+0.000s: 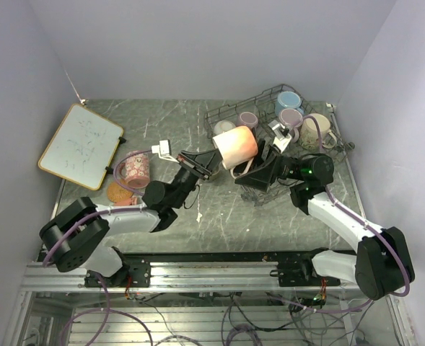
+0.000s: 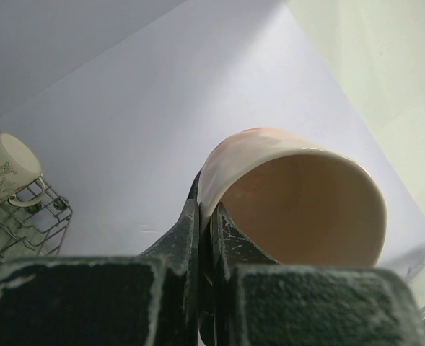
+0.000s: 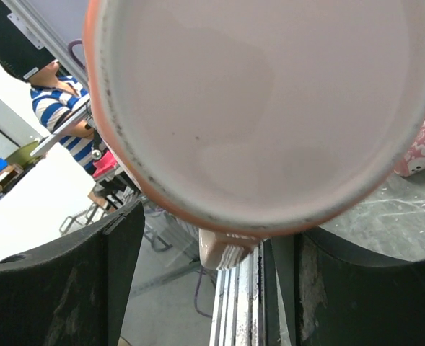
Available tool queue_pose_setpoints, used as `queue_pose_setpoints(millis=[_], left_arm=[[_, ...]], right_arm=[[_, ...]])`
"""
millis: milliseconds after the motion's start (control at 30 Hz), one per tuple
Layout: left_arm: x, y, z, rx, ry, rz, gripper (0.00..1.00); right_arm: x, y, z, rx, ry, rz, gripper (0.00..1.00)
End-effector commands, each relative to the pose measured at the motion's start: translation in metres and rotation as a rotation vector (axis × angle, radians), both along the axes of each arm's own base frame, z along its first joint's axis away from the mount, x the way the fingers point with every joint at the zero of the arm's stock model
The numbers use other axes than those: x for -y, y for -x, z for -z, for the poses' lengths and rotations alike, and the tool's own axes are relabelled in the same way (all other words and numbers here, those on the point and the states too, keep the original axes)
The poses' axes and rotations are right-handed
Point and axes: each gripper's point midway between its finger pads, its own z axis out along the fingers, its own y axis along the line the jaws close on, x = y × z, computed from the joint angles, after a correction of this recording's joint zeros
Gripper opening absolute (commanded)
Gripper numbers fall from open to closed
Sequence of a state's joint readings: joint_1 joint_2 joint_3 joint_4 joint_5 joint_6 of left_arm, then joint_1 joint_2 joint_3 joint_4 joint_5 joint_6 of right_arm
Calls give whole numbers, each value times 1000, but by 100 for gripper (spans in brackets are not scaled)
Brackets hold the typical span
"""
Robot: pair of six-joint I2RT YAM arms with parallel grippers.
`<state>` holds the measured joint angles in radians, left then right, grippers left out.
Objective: Load the cups into the dish rack
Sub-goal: Turn the cup upside down in the dish rack.
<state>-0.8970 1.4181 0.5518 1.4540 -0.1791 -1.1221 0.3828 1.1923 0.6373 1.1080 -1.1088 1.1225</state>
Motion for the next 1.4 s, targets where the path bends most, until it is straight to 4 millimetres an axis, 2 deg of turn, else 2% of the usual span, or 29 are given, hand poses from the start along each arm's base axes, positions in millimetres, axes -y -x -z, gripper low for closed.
queue_pose_setpoints(millis=[0,533,767,867,933,1033,1100,1200,1367], left_arm=[[-22,15,-60,133,206,-24,7],[-16,15,-49,123,219,-18,7],[-17,16,-44,121,205,-30,7],[-17,18,-45,127,199,-30,7],[-18,18,-43,128,194,-33,18],[-20,18,-38,117,184,-39,42],[-23,18,-32,106,176,-43,54],[-27,19,-22,84,160,-51,63],[-34,22,-2,50,126,-59,66]], right_arm=[[0,5,-5,11,-30,-4,67],[0,0,-3,-68,-56,26,32],[-2,-7,2,-109,-46,38,0],[-2,-6,1,-110,-54,33,0],[0,-6,0,-110,-66,33,0],[4,-6,-3,-93,-92,48,0],[8,-7,-6,-78,-105,64,0],[13,-9,-9,-62,-118,86,0],[18,-16,-9,-33,-111,115,0]])
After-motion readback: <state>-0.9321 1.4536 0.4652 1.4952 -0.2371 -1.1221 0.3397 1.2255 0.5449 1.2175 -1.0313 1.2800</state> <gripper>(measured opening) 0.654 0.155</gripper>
